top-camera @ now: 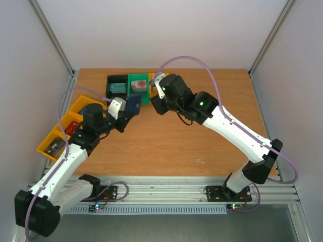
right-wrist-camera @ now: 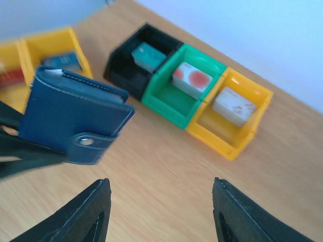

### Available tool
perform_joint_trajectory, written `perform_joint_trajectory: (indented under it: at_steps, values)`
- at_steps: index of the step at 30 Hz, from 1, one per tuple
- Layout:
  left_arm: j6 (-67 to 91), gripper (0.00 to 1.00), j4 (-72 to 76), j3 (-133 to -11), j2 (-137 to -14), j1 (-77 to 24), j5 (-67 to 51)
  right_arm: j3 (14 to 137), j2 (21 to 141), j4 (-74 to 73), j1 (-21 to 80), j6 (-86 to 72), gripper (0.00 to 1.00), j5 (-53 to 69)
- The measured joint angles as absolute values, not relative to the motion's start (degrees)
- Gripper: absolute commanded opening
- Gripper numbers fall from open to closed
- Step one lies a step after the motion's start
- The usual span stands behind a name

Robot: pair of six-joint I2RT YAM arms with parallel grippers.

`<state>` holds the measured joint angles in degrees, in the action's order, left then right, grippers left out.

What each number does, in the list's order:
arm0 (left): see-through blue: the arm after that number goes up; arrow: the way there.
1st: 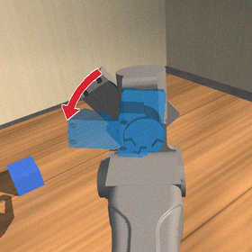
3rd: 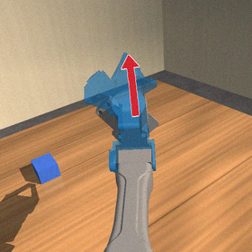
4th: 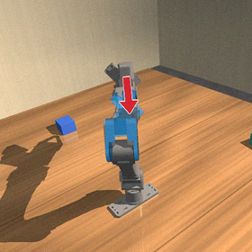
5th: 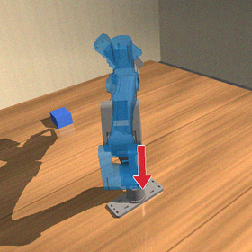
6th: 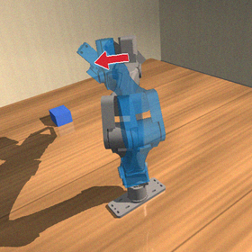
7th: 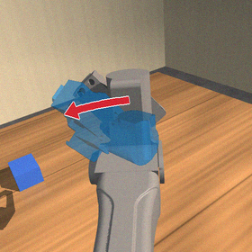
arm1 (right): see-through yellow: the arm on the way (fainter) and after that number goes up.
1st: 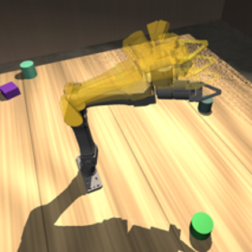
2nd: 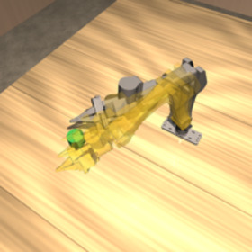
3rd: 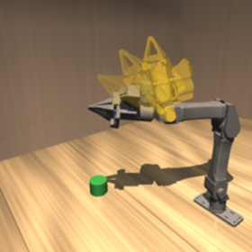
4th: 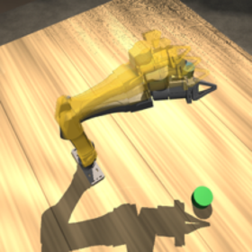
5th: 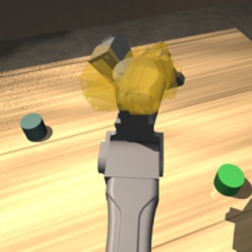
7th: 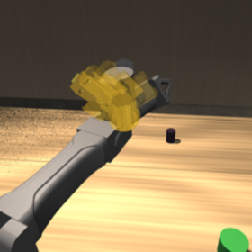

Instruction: Take the credit cards out of the card holder

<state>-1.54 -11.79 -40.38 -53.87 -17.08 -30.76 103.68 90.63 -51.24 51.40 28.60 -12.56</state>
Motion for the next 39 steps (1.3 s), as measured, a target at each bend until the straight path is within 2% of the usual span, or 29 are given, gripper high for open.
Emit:
perform_joint_trajectory:
  at_steps: [4,10,19,22,29,31,35,39]
  values:
    - [8.9,0.0,-6.0,-40.4,-53.9,-18.9,-21.2,98.9,90.0,-42.0,52.4,16.4,0.47,-11.7]
    - [18.2,0.0,-2.4,-40.4,-53.8,-21.7,-17.7,102.0,96.5,-37.1,52.7,7.9,0.39,-7.1]
    - [21.8,0.0,0.1,-40.4,-53.1,-22.2,-17.1,107.3,102.0,-37.0,52.7,4.7,0.34,-3.4]
    - [22.1,0.0,0.4,-40.4,-53.1,-22.2,-17.1,108.4,103.0,-37.4,52.7,4.6,0.29,-3.7]
    - [22.3,0.0,0.0,-40.3,-53.1,-22.2,-16.6,110.2,104.5,-40.1,52.8,4.5,0.27,-7.0]
    - [22.3,0.0,-0.1,-40.3,-53.1,-22.2,-16.5,110.6,104.9,-40.6,52.9,4.5,0.21,-7.5]
    - [21.9,0.0,-0.3,-40.2,-53.1,-22.3,-16.5,111.2,105.4,-41.4,53.2,4.9,0.02,-8.2]
    - [21.1,0.0,-0.6,-40.0,-53.1,-22.2,-16.4,111.3,105.4,-42.1,53.5,5.1,0.01,-9.1]
